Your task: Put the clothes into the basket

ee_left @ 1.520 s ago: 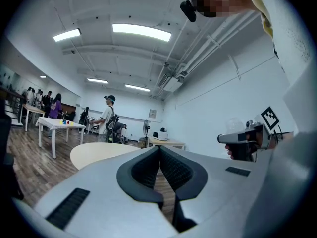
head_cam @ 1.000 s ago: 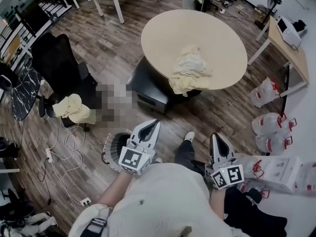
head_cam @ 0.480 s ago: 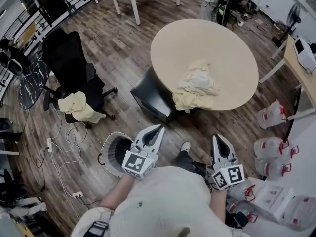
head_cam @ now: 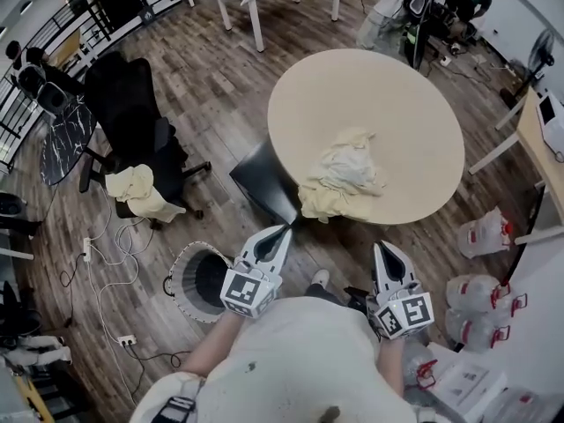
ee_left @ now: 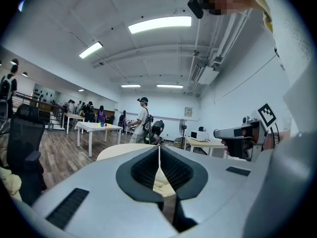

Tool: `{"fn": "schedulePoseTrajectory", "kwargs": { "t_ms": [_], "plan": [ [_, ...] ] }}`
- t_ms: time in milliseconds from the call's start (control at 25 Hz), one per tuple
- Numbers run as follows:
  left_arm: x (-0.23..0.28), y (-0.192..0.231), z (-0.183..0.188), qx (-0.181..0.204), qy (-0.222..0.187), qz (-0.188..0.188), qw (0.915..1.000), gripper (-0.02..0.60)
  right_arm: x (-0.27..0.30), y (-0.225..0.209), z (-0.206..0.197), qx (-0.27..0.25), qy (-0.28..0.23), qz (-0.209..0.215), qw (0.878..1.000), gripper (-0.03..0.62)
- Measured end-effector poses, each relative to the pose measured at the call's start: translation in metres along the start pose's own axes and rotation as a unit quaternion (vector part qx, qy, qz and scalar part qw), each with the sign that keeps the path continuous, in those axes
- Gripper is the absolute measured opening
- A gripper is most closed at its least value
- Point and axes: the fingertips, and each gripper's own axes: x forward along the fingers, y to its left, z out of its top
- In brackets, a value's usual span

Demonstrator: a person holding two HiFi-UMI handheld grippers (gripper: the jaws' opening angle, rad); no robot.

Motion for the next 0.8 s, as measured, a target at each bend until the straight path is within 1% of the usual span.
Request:
{"fn": "schedulePoseTrajectory", "kwargs": {
  "t_ms": [320,440,640,680,760,800],
  "plan": [
    [0.081,-0.027,-0.012,0.001,0.004,0.022,0.9997,0.023,0.002,-0.083,0.017,-0.011,0.002,0.022,1.000,0.008],
    [0.103,-0.033,-0.017,0.005,0.010,0.028,0.9996,0.023,0.001,-0.103,0.017,-0.012,0.009,0.029,0.999,0.008],
    [0.128,-0.032,-0.035,-0.008,0.036,0.030,0.9989,0.026,0.005,-0.124,0.017,-0.007,0.013,0.031,0.999,0.008],
    [0.133,-0.031,-0.039,-0.008,0.041,0.030,0.9987,0.034,0.007,-0.128,0.018,-0.006,0.011,0.031,0.999,0.008],
    [0.145,-0.028,-0.047,-0.004,0.053,0.028,0.9982,0.083,0.010,-0.136,0.019,-0.005,0.010,0.027,1.000,0.008],
    [0.151,-0.026,-0.051,-0.003,0.058,0.027,0.9979,0.089,0.012,-0.140,0.019,-0.004,0.011,0.024,1.000,0.008]
  ]
}}
